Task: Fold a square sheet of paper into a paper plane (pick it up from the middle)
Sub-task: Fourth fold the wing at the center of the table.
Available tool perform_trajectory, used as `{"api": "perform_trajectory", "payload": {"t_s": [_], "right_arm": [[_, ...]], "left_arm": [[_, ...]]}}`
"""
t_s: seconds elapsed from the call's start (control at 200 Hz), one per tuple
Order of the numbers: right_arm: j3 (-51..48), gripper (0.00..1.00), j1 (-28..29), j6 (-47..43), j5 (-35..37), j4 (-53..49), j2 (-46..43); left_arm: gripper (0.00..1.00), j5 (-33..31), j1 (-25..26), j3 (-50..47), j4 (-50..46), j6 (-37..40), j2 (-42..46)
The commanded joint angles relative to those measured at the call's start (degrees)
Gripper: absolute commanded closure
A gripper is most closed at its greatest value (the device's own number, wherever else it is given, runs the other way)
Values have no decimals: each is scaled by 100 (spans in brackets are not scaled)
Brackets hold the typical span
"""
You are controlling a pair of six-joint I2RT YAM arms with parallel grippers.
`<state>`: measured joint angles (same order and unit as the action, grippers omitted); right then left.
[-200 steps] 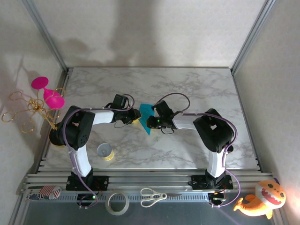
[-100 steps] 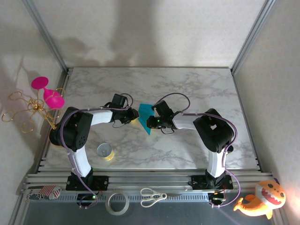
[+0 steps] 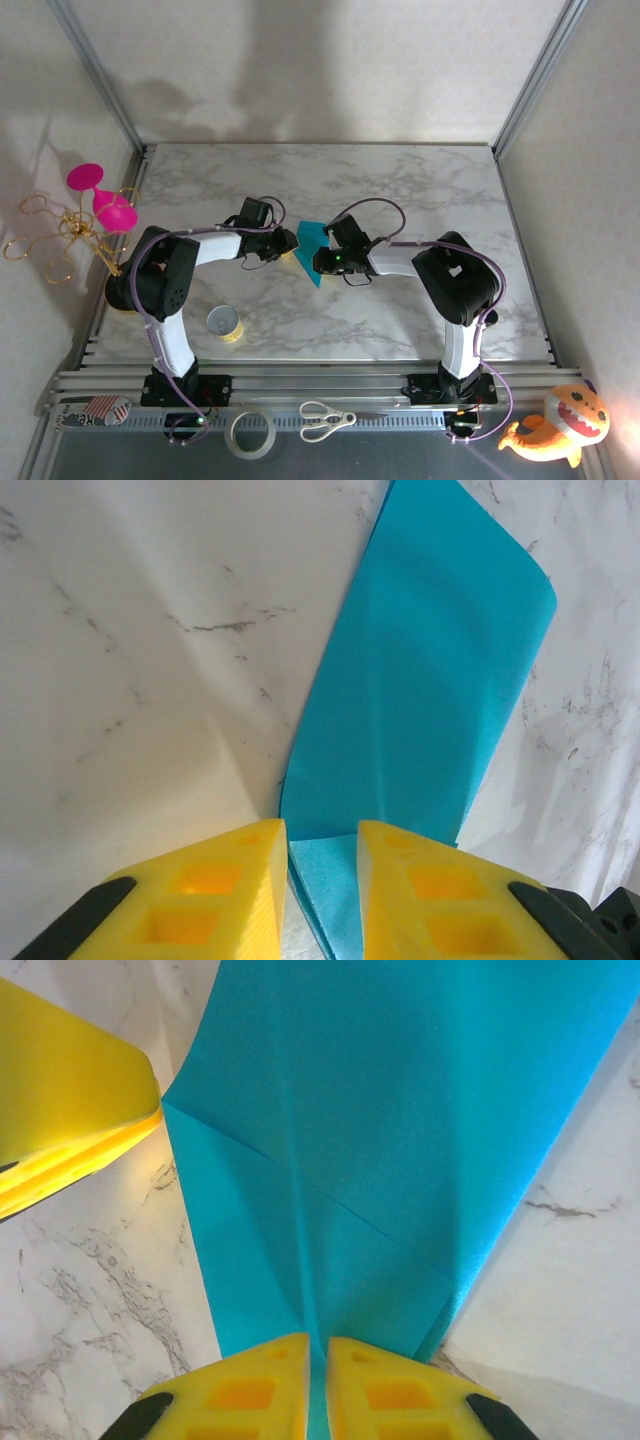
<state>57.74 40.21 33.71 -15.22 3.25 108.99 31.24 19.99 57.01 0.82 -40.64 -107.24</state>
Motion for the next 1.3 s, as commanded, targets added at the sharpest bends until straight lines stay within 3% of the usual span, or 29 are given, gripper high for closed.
{"api": "perform_trajectory", "payload": {"t_s": [0.0,0.521,0.821,1.297], "right_arm": [[-127,85,-13,-84,-21,-369,317],[-127,85,-13,-82,-24,-369,369],[-109,86,-13,-67,14,-425,404],[-36,90,-13,-49,43,-494,391]], "left_arm": [[75,92,-41,161,-87,107,-122],[81,260,-48,172,-82,75,-43],[74,-327,-45,45,-449,20,109],[78,-101,-47,37,-214,-93,207]]}}
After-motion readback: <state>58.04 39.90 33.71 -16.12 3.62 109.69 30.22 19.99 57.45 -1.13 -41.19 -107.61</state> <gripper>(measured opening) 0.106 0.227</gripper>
